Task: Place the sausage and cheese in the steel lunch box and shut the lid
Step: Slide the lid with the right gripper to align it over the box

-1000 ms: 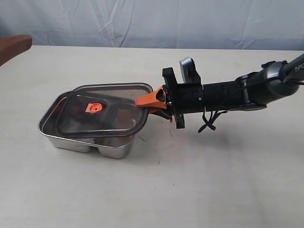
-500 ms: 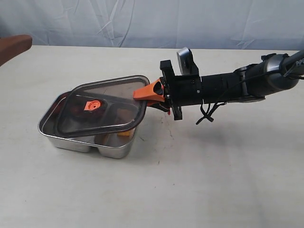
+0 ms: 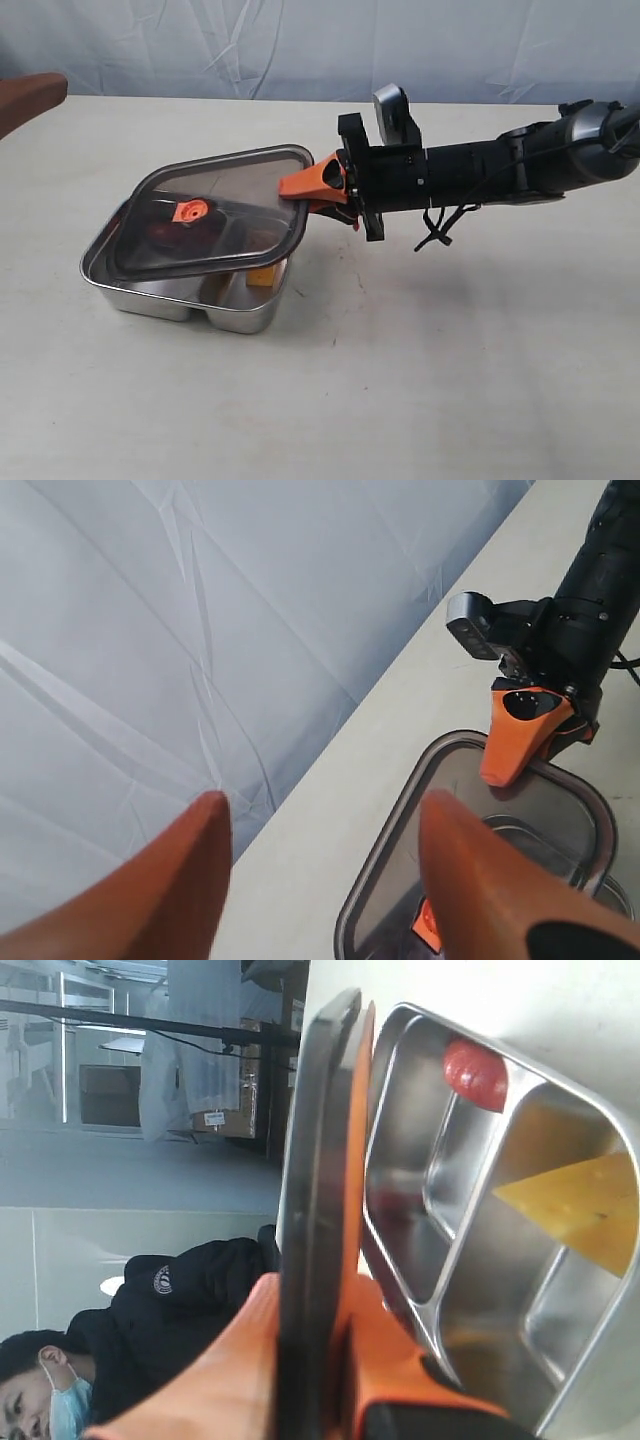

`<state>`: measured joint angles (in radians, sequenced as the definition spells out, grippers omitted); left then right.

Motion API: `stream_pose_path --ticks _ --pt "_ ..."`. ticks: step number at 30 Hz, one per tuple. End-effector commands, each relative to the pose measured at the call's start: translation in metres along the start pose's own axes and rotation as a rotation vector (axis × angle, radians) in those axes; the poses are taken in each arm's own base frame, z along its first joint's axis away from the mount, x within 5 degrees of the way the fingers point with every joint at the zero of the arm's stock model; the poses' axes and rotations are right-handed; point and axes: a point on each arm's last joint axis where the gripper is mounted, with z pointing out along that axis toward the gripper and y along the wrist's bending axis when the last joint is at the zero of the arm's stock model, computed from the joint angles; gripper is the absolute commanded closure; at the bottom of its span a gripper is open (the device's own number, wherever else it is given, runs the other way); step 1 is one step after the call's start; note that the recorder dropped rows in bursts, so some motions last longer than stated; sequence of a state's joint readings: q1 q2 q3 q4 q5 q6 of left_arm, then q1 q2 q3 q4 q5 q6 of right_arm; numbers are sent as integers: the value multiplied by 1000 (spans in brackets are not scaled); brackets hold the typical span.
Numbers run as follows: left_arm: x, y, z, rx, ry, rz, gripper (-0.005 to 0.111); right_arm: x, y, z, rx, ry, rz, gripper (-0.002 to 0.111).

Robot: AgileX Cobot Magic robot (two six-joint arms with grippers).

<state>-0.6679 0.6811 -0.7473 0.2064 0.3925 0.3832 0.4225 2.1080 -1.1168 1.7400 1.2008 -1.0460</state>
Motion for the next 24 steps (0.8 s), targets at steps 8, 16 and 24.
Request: stream_pose_path --ticks 8,16,24 --pt "-4 2 -3 -11 -28 -12 53 -7 41 -2 -61 -10 -123 109" --pt "-4 2 -3 -12 -28 -10 53 5 45 18 -52 38 -131 109" --pt "-4 2 -3 -12 -28 -10 53 1 39 19 16 -5 -131 109"
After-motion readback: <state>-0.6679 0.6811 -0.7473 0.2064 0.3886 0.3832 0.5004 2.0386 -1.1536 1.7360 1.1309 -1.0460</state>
